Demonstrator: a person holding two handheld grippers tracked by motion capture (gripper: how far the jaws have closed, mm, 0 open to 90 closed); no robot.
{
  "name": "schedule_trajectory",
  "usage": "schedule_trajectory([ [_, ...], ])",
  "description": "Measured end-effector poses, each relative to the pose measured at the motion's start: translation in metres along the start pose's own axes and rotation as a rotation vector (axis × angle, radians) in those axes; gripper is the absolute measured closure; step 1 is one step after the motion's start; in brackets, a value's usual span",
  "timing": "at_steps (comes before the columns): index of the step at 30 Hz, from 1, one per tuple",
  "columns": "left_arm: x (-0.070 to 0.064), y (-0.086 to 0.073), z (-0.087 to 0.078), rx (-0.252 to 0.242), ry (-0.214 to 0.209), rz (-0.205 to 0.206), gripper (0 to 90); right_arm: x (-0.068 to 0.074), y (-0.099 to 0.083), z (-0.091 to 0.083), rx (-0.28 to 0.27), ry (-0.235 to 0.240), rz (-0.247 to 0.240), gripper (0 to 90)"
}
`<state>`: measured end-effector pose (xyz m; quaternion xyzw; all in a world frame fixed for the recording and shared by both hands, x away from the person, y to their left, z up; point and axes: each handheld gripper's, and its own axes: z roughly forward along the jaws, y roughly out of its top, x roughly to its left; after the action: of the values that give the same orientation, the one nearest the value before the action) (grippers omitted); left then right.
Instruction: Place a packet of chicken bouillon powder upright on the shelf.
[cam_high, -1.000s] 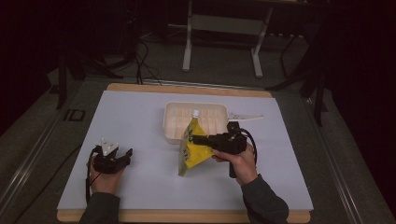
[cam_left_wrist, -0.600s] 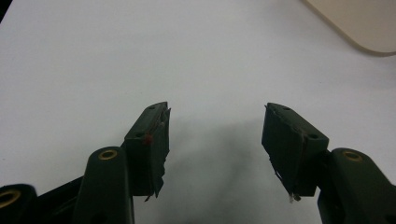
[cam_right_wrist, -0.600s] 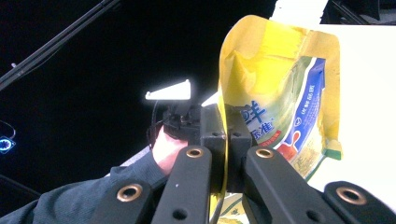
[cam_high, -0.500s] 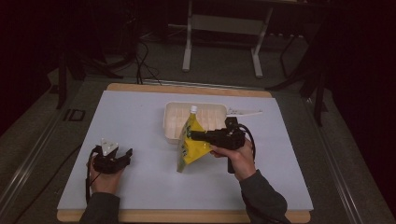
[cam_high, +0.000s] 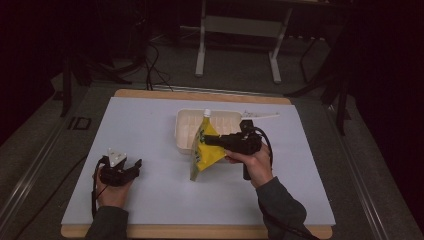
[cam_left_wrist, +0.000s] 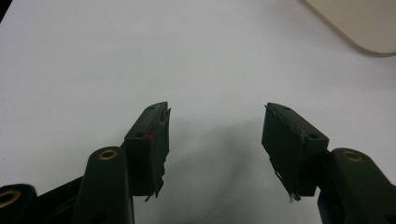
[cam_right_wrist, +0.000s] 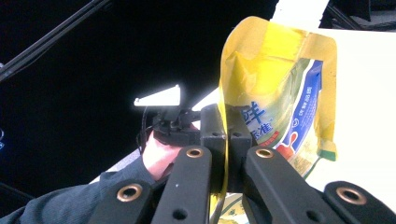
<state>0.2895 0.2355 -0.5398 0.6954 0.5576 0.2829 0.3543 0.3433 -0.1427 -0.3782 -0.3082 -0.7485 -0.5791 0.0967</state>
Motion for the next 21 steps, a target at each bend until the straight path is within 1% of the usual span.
schedule_trajectory([
  [9, 0.0, 0.0, 0.0, -0.001, 0.001, 0.0, 41.2, 0.003, 0.009, 0.001, -0.008, -0.004, -0.019, 90.0],
  [15, 0.0, 0.0, 0.0, -0.001, 0.0, -0.001, 41.2, 0.002, 0.015, 0.006, -0.002, -0.012, -0.023, 90.0],
  [21, 0.0, 0.0, 0.0, -0.001, 0.0, -0.001, 41.2, -0.001, 0.019, 0.01, -0.009, -0.024, -0.026, 90.0],
])
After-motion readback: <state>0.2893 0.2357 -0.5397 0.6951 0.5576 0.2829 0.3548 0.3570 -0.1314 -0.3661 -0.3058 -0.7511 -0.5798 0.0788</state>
